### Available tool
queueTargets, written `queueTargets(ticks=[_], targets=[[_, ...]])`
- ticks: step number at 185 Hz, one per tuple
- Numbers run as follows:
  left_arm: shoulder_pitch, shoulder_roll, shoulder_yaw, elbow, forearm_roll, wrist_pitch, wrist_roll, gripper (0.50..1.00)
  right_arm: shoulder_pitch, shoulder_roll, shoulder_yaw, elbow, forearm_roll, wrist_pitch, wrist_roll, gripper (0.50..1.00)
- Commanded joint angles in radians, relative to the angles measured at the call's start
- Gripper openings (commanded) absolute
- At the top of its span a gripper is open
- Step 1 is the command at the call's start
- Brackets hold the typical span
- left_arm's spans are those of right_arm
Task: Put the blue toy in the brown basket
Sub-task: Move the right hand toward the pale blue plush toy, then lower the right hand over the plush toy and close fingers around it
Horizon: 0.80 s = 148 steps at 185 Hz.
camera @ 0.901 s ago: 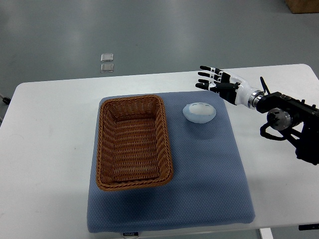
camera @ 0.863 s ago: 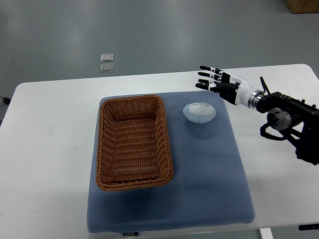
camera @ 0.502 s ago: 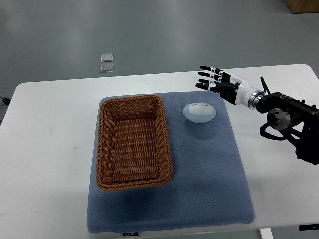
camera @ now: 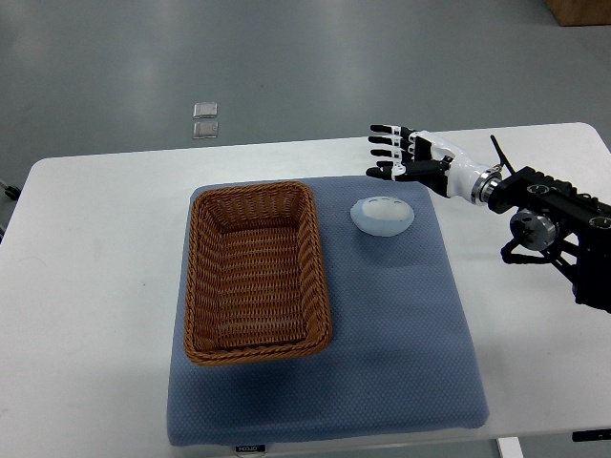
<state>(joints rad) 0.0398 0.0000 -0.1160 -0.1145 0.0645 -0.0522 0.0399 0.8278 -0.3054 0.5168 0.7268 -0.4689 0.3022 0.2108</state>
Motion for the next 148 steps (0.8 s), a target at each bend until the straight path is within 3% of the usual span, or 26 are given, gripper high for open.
queueTargets(ticks=[1, 46, 87, 148], targets=[[0.0, 0.0, 0.001, 0.003, 0.0, 0.0, 0.0, 1.0, 0.008, -0.005, -0.004, 0.0, -0.074, 0.008, 0.006, 0.911], [-0.001, 0.0, 0.001, -0.001, 0.0, 0.0, 0.0, 1.0, 0.025, -0.012, -0.015, 0.005, -0.444, 0.009, 0.087, 0.911], [0.0, 0.0, 0.001, 0.001, 0.0, 0.0, 0.0, 1.0, 0.065, -0.055, -0.04, 0.072, -0.746, 0.009, 0.157, 0.911], [0.0, 0.0, 0.001, 0.001, 0.0, 0.0, 0.0, 1.0, 0.174, -0.046, -0.23, 0.056, -0.809, -0.037, 0.151, 0.911]])
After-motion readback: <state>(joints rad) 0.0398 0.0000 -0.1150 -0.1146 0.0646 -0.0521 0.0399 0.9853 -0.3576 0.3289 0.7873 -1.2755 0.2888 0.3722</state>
